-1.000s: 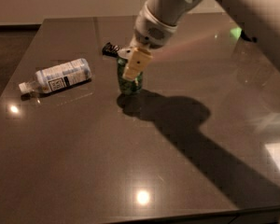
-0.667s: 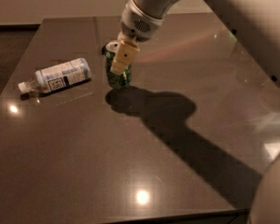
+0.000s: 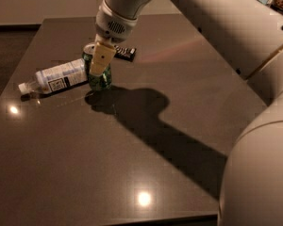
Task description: Move green can near blue plastic bottle
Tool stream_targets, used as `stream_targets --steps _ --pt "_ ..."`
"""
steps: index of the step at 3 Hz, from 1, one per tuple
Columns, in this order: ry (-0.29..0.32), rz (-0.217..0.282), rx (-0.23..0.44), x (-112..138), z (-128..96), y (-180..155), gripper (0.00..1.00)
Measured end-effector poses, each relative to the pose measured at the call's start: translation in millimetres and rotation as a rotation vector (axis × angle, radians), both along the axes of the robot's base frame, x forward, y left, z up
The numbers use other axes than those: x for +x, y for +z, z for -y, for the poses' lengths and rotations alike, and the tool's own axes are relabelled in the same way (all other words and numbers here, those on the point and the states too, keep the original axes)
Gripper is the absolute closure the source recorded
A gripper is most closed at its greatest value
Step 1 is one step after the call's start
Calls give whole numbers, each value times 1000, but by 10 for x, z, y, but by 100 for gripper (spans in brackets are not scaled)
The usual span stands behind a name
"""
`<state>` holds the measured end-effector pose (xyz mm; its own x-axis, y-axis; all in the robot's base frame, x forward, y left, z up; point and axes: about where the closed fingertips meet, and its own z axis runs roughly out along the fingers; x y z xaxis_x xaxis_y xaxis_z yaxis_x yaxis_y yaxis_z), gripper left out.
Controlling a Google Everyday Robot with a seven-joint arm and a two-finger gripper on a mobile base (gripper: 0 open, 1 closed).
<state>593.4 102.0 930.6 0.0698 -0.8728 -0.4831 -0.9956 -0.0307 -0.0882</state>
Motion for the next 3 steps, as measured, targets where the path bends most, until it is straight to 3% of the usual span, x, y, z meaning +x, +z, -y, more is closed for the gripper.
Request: stream_targets --steps 2,3 --pt "61 -19 -22 -124 -308 -194 33" --pt "77 -12 -23 -125 -470 -227 3"
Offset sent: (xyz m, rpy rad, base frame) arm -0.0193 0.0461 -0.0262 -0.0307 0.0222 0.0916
